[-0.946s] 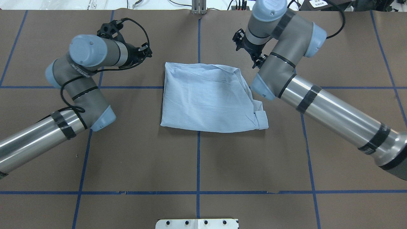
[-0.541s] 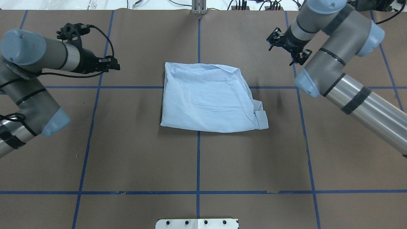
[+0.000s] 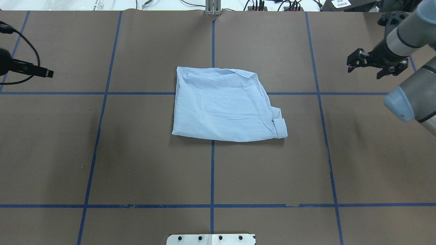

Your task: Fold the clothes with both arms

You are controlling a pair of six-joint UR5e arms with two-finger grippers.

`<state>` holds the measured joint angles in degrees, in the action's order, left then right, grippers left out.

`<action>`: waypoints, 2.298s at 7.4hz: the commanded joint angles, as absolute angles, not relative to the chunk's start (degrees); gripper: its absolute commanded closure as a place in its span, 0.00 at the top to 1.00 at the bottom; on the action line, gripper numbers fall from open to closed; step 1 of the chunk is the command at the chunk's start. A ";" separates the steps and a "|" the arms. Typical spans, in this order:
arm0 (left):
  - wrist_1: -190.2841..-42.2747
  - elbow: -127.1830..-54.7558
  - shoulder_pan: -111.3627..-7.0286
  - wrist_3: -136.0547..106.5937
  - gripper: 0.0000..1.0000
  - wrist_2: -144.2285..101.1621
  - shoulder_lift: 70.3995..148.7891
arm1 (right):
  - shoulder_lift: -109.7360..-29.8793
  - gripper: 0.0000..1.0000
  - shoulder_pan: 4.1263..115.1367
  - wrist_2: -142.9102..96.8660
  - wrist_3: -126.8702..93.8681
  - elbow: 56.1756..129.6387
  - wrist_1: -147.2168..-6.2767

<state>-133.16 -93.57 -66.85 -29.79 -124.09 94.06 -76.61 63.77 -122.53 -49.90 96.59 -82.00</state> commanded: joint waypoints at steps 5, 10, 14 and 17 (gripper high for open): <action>-119.44 -96.94 -86.00 -4.39 1.00 -133.51 83.23 | -96.57 1.00 82.42 -131.92 -9.18 98.44 -82.09; -95.58 -105.44 -91.58 5.18 1.00 -132.46 82.71 | -98.53 1.00 84.64 -134.29 -6.15 98.09 -81.38; -96.86 -105.55 -91.50 5.54 1.00 -131.92 82.53 | -98.00 1.00 84.29 -133.07 -7.47 97.91 -80.86; -96.94 -105.82 -91.41 5.45 1.00 -134.38 83.14 | -97.91 1.00 84.11 -133.24 -13.17 97.82 -80.68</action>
